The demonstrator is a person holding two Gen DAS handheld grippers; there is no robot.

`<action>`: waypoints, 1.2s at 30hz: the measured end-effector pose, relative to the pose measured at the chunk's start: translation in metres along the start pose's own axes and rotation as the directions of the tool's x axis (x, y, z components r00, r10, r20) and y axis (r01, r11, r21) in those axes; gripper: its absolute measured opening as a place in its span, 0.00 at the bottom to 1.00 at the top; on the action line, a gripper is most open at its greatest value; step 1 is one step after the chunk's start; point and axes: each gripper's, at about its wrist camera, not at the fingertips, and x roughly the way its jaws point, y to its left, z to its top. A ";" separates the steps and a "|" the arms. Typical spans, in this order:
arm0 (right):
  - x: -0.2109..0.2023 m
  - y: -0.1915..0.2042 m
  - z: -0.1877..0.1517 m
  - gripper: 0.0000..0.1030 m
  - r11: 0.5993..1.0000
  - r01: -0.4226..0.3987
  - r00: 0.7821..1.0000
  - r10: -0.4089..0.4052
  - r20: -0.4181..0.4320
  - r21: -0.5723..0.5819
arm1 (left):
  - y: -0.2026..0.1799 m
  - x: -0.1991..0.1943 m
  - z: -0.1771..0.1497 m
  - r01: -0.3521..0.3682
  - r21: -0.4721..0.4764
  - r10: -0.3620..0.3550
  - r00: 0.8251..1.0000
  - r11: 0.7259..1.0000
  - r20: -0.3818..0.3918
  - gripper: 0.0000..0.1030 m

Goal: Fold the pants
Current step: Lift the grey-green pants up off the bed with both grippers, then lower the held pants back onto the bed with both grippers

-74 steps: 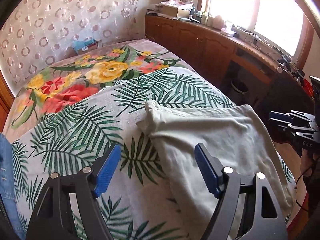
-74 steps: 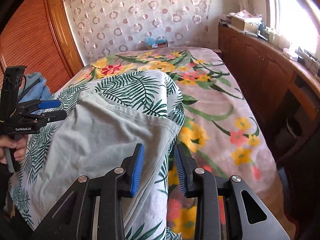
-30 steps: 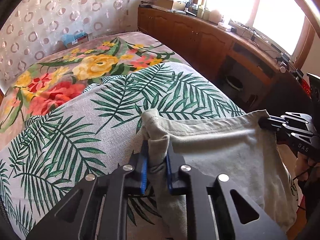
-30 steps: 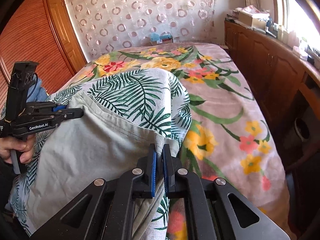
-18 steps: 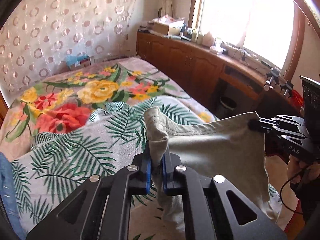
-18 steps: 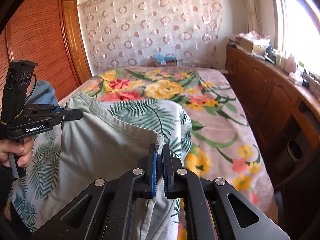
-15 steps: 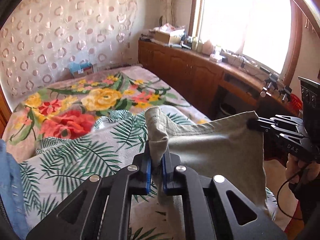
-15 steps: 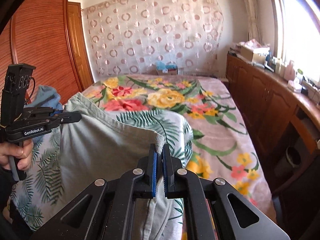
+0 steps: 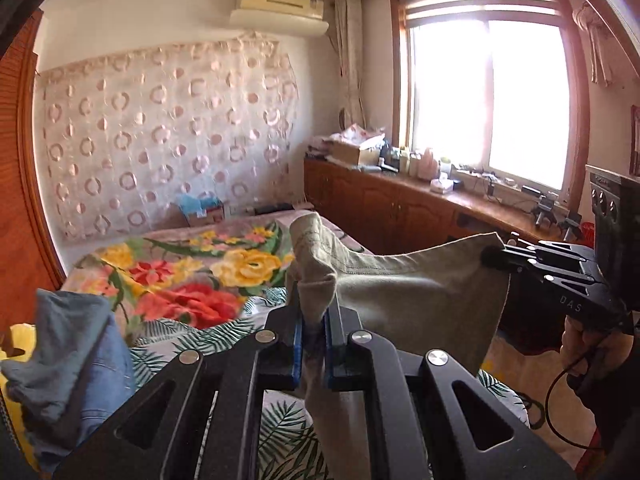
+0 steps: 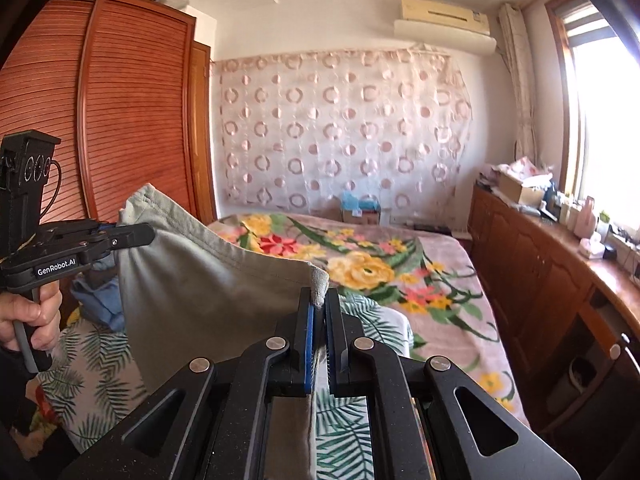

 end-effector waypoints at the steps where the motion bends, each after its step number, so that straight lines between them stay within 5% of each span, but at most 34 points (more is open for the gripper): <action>1: -0.006 0.005 -0.002 0.04 1.000 -0.003 1.000 0.004 0.010 -0.007 | 0.002 -0.012 0.001 -0.011 0.002 0.011 1.000 1.000 0.016 0.09; 15: -0.032 0.000 -0.029 0.04 0.994 -0.067 0.994 0.074 0.086 -0.082 | 0.010 -0.066 0.013 -0.066 0.051 0.063 0.996 0.997 0.066 0.08; 29: -0.082 -0.063 -0.049 0.04 0.999 0.032 0.994 -0.029 0.108 -0.029 | -0.075 -0.008 0.052 0.105 0.155 -0.107 0.994 0.982 0.003 0.08; 36: -0.083 -0.048 -0.051 0.04 0.998 0.037 0.996 -0.033 0.080 -0.043 | -0.059 -0.024 0.040 0.114 0.124 -0.116 0.993 0.986 0.007 0.08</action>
